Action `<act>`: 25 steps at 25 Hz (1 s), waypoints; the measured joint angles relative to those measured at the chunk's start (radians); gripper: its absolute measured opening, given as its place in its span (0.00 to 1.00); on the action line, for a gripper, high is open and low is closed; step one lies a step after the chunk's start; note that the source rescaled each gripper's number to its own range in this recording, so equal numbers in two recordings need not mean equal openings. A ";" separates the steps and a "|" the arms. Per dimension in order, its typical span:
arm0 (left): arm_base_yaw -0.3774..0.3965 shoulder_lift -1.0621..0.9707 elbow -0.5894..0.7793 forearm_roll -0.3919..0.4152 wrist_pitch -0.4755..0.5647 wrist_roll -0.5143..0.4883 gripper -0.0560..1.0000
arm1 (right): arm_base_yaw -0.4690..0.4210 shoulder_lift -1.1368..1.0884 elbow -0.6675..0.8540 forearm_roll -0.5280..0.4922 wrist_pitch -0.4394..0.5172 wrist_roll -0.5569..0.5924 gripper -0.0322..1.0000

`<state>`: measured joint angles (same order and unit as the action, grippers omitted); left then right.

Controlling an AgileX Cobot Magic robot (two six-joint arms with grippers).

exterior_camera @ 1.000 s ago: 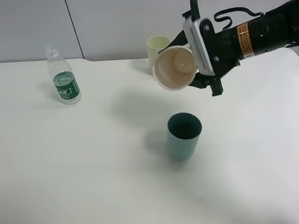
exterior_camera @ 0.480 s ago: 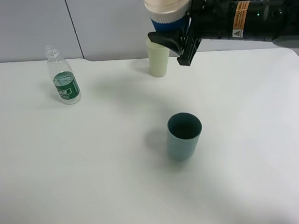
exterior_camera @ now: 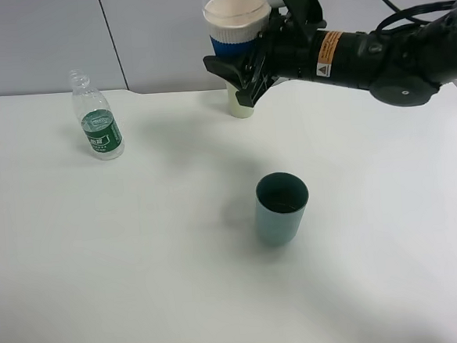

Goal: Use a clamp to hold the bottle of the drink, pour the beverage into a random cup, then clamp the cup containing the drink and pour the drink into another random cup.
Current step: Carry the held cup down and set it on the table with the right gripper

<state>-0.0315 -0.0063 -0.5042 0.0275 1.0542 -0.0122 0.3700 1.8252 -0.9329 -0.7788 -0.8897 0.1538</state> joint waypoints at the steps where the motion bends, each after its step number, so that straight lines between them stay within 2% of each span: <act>1: 0.000 0.000 0.000 0.000 0.000 0.000 1.00 | 0.001 0.024 0.000 0.024 -0.008 -0.013 0.05; 5: 0.000 0.000 0.000 0.000 0.000 0.000 1.00 | 0.003 0.121 -0.003 0.084 -0.047 -0.038 0.05; 10: 0.000 0.000 0.000 0.000 0.000 0.000 1.00 | 0.003 0.228 -0.077 0.058 -0.050 -0.026 0.05; 18: 0.000 0.000 0.000 0.000 0.000 0.000 1.00 | 0.003 0.353 -0.218 -0.151 -0.053 0.178 0.05; 25: 0.000 0.000 0.000 0.000 0.000 0.000 1.00 | 0.003 0.437 -0.296 -0.329 -0.076 0.267 0.05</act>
<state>-0.0315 -0.0063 -0.5042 0.0275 1.0542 -0.0122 0.3731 2.2619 -1.2287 -1.1075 -0.9659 0.4210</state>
